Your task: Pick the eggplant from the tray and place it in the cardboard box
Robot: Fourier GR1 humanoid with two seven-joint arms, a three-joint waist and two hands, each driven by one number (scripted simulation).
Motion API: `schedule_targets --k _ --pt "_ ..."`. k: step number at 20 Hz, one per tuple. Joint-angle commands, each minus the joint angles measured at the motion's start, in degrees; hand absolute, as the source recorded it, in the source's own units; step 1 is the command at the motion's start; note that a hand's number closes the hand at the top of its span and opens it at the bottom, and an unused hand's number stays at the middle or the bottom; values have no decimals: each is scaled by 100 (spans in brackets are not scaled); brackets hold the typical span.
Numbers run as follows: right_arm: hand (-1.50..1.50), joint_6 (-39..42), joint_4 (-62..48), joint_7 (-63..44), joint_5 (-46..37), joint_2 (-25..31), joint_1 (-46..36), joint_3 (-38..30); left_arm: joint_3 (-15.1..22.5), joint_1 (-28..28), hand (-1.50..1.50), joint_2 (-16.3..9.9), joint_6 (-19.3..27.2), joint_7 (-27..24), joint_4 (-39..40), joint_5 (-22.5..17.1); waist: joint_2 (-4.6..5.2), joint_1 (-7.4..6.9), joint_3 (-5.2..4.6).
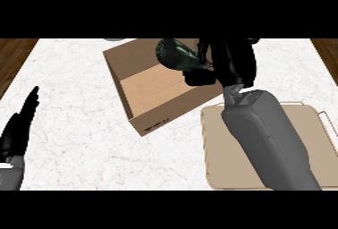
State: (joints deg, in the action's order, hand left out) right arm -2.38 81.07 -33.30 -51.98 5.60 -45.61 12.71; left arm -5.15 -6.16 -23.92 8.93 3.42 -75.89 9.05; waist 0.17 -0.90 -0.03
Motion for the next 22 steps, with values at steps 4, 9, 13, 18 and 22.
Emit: schedule_targets --k 4,9,13,18,22 --pt "150 -689 -2149 45 403 -544 -1437 -606 90 -243 0 124 7 -7 205 189 33 -72 -1" --pt "150 -1118 -3734 1008 676 -480 -2056 -1234 15 107 0 160 -16 -93 -67 133 43 -131 1" --pt "150 -1655 -4895 1171 706 -557 -2635 -1423 -28 -575 0 73 -86 -15 344 186 115 -199 -3" --pt "150 -2378 -5901 960 492 -559 -2790 -1435 71 -187 0 179 -167 -126 30 149 127 -348 -3" --pt "-150 -2277 -6252 1085 1170 -559 -2832 -1870 128 -549 0 227 -51 183 -13 275 149 -377 3"
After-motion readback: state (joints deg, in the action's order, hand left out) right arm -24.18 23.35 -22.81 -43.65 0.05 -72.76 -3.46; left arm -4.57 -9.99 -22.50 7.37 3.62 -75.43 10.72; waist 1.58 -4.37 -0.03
